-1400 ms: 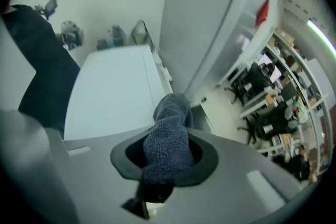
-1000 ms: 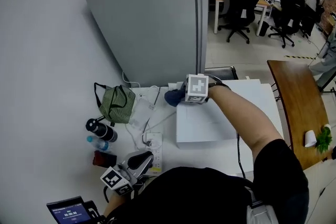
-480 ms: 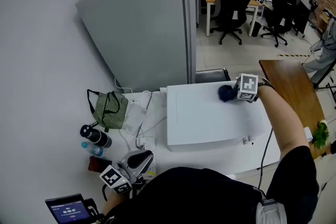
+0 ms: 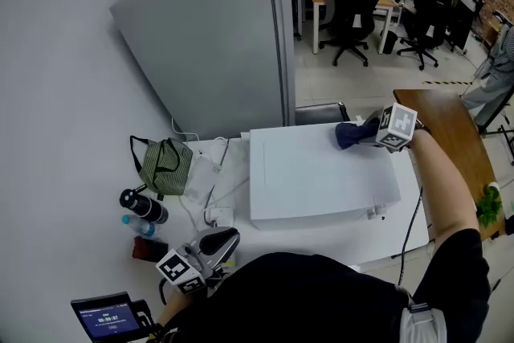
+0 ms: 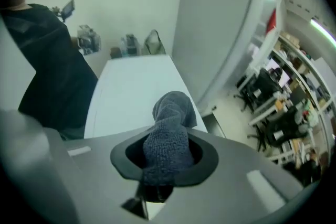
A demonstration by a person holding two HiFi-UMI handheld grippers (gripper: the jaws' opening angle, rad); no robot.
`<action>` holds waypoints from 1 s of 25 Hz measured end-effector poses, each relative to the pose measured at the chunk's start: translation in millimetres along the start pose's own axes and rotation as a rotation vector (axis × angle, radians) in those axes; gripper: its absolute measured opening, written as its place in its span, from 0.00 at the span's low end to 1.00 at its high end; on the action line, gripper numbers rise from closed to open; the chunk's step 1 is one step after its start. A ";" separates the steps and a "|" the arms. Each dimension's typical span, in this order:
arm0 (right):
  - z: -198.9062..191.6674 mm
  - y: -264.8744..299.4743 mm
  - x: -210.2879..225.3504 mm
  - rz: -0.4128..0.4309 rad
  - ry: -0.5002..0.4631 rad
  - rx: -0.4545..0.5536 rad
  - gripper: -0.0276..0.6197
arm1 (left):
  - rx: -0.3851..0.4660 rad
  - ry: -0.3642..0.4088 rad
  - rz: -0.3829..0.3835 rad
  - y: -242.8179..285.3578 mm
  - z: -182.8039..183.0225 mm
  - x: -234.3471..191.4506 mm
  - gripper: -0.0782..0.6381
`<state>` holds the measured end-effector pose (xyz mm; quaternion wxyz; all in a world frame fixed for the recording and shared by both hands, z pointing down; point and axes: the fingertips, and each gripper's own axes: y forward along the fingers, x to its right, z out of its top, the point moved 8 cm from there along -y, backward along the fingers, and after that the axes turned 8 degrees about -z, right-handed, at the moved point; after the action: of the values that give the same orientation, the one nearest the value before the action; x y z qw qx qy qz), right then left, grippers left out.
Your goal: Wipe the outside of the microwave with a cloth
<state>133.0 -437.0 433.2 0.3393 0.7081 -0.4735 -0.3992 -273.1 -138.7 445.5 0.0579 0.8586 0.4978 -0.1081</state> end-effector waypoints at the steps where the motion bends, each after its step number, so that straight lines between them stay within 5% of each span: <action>1: 39.9 7.5 -14.0 0.025 -0.041 0.081 0.16 | 0.006 0.001 0.008 -5.6 -0.3 0.6 0.16; 5: 182.6 63.1 -90.2 0.131 -0.265 0.224 0.16 | 0.032 0.007 0.036 -31.9 -1.0 4.2 0.16; 10: 225.5 129.3 -136.2 0.195 -0.360 0.099 0.16 | 0.030 -0.009 0.065 -60.2 -4.4 3.4 0.16; 15: 161.9 110.3 -109.0 0.180 -0.326 -0.014 0.16 | 0.023 -0.007 0.047 -58.1 -2.5 -2.6 0.16; 25: -95.8 -3.8 -38.6 0.079 -0.062 -0.280 0.16 | 0.027 0.007 -0.053 17.3 8.5 9.9 0.16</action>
<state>210.5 -389.6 482.5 0.4356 0.6219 -0.4509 -0.4693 -254.4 -140.7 434.6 0.0419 0.8462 0.5189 -0.1134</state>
